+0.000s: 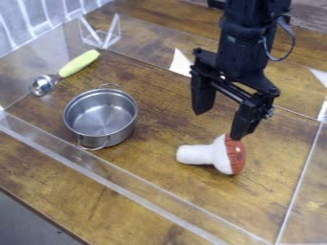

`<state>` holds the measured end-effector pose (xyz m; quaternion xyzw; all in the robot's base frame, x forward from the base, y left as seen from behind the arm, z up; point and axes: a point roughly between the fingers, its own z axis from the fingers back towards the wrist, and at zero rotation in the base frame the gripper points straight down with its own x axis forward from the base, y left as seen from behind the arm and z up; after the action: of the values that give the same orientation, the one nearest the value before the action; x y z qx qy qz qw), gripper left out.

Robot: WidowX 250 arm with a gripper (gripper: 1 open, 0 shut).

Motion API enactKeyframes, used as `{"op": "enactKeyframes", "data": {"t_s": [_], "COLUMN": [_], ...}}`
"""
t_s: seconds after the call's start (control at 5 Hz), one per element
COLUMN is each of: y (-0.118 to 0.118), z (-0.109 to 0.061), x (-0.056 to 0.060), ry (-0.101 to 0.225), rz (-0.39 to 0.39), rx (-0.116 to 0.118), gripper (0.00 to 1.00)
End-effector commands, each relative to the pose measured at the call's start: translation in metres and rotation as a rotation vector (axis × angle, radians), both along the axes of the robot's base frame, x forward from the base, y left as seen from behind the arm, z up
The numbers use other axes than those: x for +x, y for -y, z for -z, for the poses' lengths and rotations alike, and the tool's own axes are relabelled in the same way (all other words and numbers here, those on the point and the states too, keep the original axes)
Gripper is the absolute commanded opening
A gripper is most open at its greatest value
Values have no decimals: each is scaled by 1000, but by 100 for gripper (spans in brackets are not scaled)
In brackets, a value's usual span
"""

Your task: Remove the mushroom from the silver pot and put it on the table

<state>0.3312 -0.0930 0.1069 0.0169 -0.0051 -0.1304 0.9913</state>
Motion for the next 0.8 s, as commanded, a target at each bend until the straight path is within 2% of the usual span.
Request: {"op": "enactKeyframes", "data": {"t_s": [0.0,0.2,0.4,0.6], "y": [10,16,24,28], "z": [-14,-4,1,-1], "x": [-3,-2,8,15], "ry": [97,134,166,182], "rz": [65,118,145,153], "rx": [-31,-42,-36,-27], "gripper": [100,100,100,100]}}
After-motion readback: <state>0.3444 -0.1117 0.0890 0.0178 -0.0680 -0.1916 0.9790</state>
